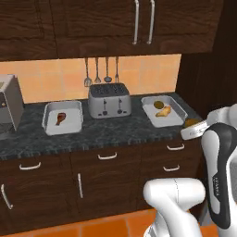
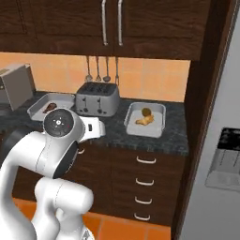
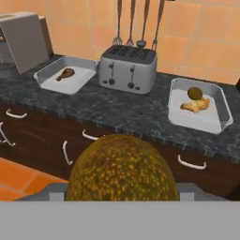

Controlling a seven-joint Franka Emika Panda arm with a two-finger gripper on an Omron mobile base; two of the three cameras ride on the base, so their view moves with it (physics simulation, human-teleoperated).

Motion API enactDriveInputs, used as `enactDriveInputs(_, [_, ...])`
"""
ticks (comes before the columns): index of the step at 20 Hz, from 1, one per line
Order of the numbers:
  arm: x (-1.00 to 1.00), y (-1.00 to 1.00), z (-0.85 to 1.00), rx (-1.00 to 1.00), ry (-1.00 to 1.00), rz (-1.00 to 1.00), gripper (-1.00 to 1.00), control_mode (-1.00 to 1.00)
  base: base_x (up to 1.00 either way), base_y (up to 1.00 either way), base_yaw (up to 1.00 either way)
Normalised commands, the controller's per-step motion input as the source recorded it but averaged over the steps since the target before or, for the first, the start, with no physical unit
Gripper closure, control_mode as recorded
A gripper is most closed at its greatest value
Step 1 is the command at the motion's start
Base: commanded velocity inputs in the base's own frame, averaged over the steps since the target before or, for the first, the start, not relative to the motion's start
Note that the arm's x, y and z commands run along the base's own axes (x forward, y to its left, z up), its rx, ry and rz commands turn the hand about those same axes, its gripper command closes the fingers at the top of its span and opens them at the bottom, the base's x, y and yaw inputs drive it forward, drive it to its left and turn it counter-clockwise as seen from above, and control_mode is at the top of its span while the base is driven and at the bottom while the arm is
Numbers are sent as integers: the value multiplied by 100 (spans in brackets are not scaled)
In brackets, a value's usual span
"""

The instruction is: Place one avocado and one chicken drumstick in each tupperware on the nearby counter, to pack two identical lunches.

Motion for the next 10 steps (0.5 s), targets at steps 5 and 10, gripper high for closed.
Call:
enactDriveInputs(5, [0,0,0,0,0,0,100,100,81,100,0])
enactDriveInputs(10, [0,0,0,0,0,0,100,100,76,100,0])
